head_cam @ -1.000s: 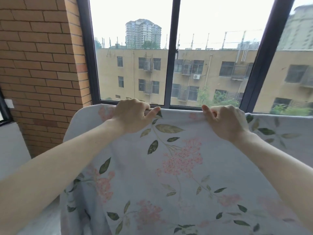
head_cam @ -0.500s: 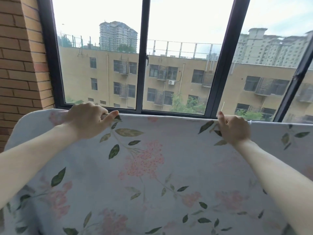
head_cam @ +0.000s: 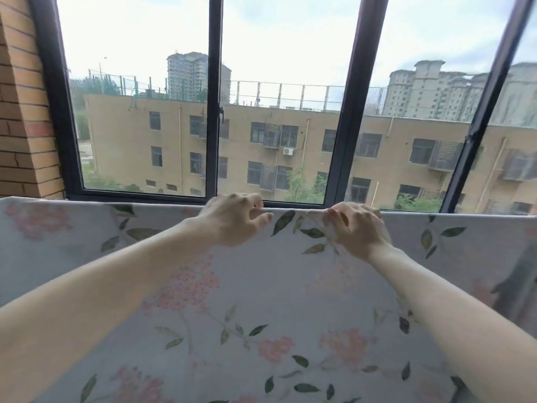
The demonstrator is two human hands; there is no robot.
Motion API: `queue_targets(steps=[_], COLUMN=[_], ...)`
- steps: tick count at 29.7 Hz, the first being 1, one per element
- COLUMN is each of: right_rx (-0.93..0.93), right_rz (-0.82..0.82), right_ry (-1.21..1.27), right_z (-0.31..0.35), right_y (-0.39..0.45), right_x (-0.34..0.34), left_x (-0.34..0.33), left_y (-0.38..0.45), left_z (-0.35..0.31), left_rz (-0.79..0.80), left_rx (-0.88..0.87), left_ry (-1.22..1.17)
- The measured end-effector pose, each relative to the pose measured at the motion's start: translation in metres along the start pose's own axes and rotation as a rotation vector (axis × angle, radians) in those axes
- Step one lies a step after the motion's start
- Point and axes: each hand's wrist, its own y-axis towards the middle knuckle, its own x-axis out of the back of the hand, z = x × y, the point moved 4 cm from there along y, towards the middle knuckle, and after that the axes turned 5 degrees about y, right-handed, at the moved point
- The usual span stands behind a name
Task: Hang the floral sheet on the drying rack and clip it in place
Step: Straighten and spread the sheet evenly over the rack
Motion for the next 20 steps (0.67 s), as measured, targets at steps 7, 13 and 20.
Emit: queue_targets(steps=[7, 13, 20], right_rx=[-0.227, -0.23, -0.224], right_rz=[0.159, 0.162, 0.015], right_ry=[-0.119, -0.082, -0.023], right_z=[-0.123, -0.188, -0.26], right_y=[-0.018, -0.023, -0.027], right_x=[0.058, 0.076, 0.087], left_x=[-0.041, -0.054, -0.053], left_y=[0.069, 0.094, 0.095], left_z=[-0.149, -0.185, -0.187], left_rz=[0.013, -0.089, -0.092], left_rx=[-0.044, 0.02, 0.087], left_ry=[0.088, 0.142, 0.187])
